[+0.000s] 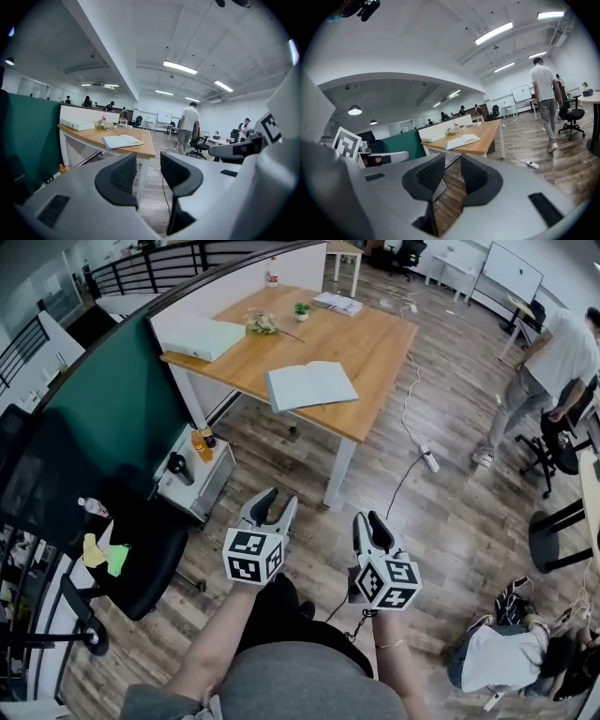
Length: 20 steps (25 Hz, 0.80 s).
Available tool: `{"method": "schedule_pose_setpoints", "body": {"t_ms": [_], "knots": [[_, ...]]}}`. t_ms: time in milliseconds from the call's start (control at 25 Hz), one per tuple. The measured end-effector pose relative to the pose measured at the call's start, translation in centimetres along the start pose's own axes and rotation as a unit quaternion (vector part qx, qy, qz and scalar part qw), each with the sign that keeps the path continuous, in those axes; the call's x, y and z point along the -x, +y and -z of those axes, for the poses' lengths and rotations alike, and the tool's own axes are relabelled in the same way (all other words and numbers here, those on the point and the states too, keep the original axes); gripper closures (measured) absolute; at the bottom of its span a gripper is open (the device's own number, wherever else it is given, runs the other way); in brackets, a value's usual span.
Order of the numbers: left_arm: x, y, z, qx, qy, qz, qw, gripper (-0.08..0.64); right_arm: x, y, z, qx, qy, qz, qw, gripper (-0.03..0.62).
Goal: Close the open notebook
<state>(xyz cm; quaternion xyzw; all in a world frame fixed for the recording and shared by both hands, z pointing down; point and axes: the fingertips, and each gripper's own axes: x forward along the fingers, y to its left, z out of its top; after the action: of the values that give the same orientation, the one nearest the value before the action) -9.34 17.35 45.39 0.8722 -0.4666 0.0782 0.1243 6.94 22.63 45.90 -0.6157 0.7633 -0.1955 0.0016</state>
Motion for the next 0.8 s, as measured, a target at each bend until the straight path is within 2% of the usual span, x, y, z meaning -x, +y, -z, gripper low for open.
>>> {"method": "schedule_pose_setpoints", "body": {"t_ms": [200,440,800], "knots": [[-1.2,1.4,-0.1,0.003,0.002,-0.012,0.9999,0.387,-1.4,-0.6,-0.3,-0.007,0.002,-0.001,1.000,0.483],[-4.7,3.5,-0.8,0.011,0.003,-0.006,0.9999,0.383,-4.6,-1.7,-0.9,-0.011,0.007,0.009,1.000,0.481],[-12.6,8.7,-3.3,0.023,0.002,-0.003,0.9997,0.383,-13.1,-3.8,-3.6,-0.012,0.014,0.017,1.000,0.482]]}}
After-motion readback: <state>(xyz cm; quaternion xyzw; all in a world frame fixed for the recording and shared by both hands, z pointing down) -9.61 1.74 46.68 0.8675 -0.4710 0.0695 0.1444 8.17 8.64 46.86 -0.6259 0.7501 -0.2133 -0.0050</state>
